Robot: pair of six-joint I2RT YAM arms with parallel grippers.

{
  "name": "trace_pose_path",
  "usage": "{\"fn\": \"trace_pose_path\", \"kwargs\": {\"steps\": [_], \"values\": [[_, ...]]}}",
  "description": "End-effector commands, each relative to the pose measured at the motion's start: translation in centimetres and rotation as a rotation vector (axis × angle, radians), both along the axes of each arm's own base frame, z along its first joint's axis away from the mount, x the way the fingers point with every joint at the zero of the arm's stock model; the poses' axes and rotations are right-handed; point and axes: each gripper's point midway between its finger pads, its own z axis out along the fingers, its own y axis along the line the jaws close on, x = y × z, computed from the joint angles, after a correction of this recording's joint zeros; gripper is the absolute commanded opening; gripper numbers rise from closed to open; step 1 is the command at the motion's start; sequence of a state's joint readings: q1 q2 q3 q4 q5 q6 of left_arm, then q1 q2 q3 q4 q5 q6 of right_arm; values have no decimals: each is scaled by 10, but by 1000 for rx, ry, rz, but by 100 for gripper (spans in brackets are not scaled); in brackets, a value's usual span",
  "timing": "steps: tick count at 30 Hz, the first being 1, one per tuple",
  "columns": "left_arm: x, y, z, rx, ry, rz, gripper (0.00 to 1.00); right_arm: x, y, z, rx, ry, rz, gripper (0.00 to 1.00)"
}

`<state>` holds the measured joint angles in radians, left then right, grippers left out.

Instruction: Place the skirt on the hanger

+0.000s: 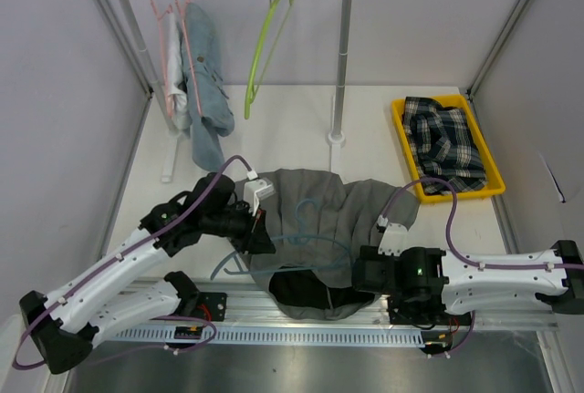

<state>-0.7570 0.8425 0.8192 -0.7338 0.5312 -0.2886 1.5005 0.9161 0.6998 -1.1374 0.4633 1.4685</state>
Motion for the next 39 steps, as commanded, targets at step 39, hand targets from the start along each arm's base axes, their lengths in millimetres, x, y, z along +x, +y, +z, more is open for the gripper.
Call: {"fn": "trace_pose_path", "kwargs": {"steps": [39], "values": [[72,25,-24,126,3,258,0,3,-12,1,-80,-18,-2,57]]}}
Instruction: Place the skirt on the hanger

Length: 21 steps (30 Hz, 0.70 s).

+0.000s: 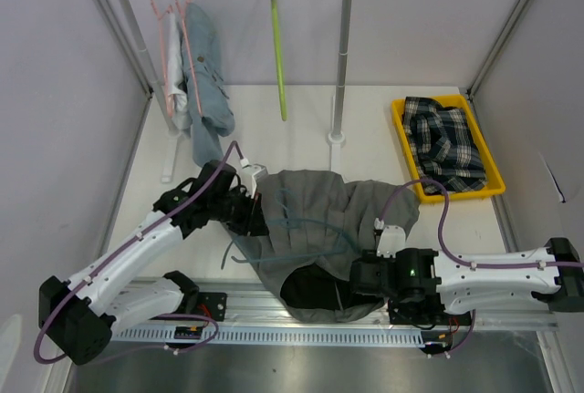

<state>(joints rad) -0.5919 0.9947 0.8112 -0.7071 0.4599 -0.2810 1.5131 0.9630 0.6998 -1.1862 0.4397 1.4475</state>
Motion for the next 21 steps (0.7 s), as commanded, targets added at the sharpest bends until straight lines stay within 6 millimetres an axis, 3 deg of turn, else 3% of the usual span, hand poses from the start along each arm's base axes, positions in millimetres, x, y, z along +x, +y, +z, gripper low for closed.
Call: {"fn": "trace_pose_path", "kwargs": {"steps": [1,12,18,21], "values": [[19,8,13,10,-69,56,0,11,1,10,23,-48,-31,59],[39,20,24,12,-112,132,0,16,3,3,-16,-31,-3,59],[41,23,24,15,-116,145,0,11,7,-1,-10,-2,34,51],[40,21,28,-3,-120,139,0,6,7,-16,-36,34,39,44]]}}
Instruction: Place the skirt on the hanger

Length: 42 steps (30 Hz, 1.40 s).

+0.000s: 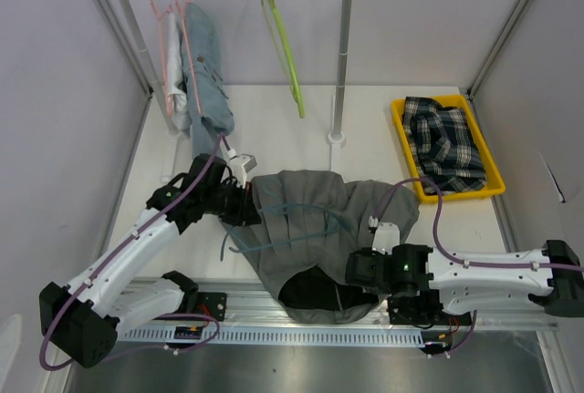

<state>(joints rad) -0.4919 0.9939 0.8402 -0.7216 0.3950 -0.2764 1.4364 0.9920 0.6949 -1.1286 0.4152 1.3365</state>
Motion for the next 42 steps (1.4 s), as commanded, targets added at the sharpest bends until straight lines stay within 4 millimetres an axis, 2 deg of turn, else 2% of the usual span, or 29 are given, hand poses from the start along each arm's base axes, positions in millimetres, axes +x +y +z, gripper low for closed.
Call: {"fn": "trace_pose_path", "kwargs": {"steps": [1,4,8,9,15,16,19,23,25,28,30,33,36,40,42], "values": [[8,-3,25,-48,-78,-11,0,-4,2,-15,-24,30,10,40],[4,-9,34,-92,-96,-43,0,-4,2,-22,-38,35,-8,26],[-4,-16,52,-171,-144,-92,0,8,4,-8,-20,-12,-27,7],[-4,-19,59,-192,-169,-103,0,12,10,2,2,-28,-31,1],[-19,-33,114,-360,-301,-212,0,48,18,58,69,-152,-40,0],[-20,-34,121,-374,-322,-220,0,55,22,72,98,-170,-43,0],[-23,-33,135,-382,-375,-250,0,79,20,97,126,-217,-51,0],[-23,-21,150,-360,-481,-204,0,104,12,113,161,-241,-73,0],[-20,-8,158,-330,-567,-141,0,111,5,113,161,-231,-82,0],[-19,7,156,-262,-633,-109,0,119,-2,113,171,-228,-95,0],[-22,10,150,-240,-647,-114,0,120,-3,113,184,-217,-80,0],[-30,11,152,-252,-688,-139,0,125,-7,111,189,-210,-97,0],[-38,7,150,-241,-707,-184,0,128,-10,108,189,-198,-100,0],[-46,-7,141,-191,-697,-270,0,135,-8,106,208,-183,-87,0],[-35,-5,134,-118,-704,-234,0,139,-10,105,209,-181,-98,0]]}}
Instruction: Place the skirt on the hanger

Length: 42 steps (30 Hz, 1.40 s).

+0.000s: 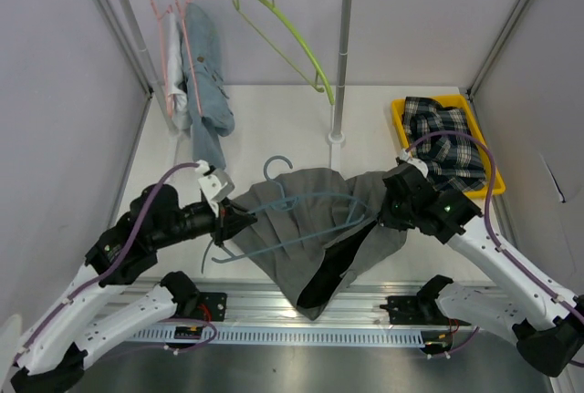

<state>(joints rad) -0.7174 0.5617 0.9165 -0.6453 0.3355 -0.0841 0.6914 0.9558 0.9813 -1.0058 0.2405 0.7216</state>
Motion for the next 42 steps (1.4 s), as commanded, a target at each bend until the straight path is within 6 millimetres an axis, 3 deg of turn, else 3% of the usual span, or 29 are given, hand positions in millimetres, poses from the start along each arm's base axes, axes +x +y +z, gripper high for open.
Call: {"fn": "trace_pose_path", "kwargs": {"steps": [1,9,26,30,42], "values": [[15,1,-2,89,-71,58,0,11,7,6,32,-33,39,0],[32,1,-16,202,-97,148,0,16,4,8,45,-30,47,0],[19,-32,-22,284,-132,11,0,18,4,4,61,-10,81,0],[21,-37,-38,364,-138,19,0,17,9,7,87,-12,96,0],[34,-80,-16,253,-225,49,0,12,16,14,133,-12,120,0]]}}
